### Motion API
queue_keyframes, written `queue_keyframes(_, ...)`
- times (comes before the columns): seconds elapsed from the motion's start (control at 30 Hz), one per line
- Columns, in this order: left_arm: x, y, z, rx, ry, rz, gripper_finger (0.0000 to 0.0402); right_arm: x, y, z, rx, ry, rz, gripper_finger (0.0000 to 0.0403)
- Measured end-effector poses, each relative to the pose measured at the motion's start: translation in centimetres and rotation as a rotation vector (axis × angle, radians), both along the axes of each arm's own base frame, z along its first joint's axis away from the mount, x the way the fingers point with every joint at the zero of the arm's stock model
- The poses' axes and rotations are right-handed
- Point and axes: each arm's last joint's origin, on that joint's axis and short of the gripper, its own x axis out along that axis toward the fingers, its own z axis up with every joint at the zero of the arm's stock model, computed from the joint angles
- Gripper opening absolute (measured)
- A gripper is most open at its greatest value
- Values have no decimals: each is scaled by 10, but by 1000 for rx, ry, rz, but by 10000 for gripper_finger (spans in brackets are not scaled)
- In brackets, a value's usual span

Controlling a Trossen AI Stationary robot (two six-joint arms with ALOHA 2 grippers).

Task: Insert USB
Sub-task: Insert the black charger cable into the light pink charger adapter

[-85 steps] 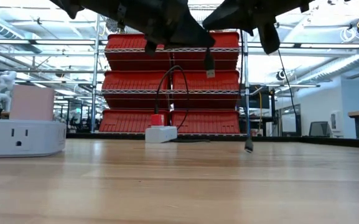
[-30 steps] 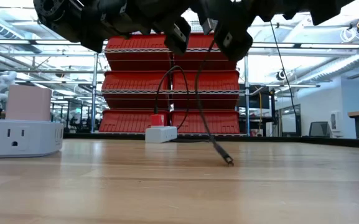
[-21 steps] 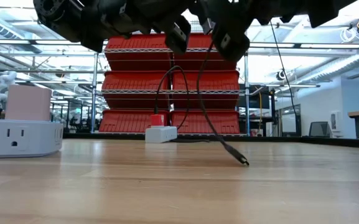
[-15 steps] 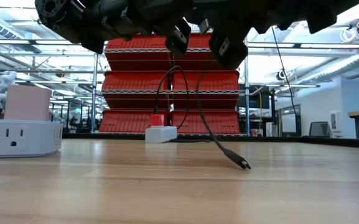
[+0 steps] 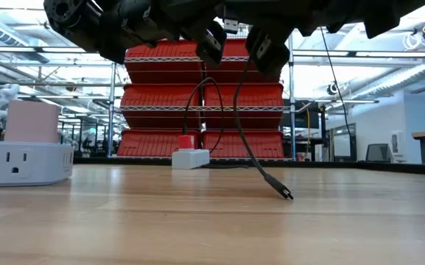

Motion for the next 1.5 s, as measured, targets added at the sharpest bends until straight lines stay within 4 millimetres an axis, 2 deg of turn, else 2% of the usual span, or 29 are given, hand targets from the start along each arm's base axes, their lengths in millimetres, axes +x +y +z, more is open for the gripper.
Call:
queue_keyframes(0.13,0,0,1,14,-19,-8,3,0,0,0,8,6,1,14)
queue_keyframes(0.23,-1,-1,4,22,-65,-77,3,0,0,1,6,-3,7,47)
queue_keyframes(0.4,-5,-5,14,22,-181,-235,2,0,1,5,48,-31,132,112)
queue_keyframes(0.53,-6,-5,14,29,-185,-274,1,1,0,12,79,-97,197,140)
queue_keyframes(0.7,-6,-5,13,31,-185,-283,1,3,-7,16,109,-126,235,135)
queue_keyframes(0.97,-5,-3,13,36,-187,-278,0,7,-20,16,114,-122,200,121)
queue_keyframes(1.5,-4,2,12,54,-195,-258,0,16,-19,19,115,-144,202,178)
